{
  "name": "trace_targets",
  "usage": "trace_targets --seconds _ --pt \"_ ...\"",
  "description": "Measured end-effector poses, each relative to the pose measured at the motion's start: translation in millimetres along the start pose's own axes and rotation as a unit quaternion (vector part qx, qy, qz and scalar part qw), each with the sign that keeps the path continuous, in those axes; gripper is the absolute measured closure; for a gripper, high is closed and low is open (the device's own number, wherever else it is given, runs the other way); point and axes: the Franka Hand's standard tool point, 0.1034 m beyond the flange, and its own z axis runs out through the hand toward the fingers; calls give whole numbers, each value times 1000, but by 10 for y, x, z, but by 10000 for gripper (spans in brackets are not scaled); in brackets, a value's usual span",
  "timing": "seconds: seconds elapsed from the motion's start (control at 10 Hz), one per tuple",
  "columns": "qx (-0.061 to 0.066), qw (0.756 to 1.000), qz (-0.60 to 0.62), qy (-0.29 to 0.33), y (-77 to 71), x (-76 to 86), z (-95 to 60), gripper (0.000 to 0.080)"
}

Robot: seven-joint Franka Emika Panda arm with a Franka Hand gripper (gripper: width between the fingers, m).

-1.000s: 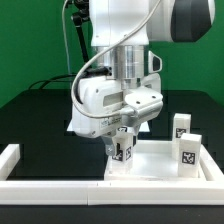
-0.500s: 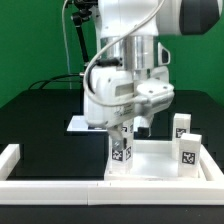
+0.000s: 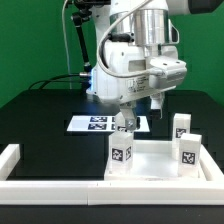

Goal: Assemble square table

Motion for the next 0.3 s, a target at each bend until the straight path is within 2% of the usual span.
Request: trace_targets --seconds 0.3 --pt "-1 1000 -1 1 6 8 17 150"
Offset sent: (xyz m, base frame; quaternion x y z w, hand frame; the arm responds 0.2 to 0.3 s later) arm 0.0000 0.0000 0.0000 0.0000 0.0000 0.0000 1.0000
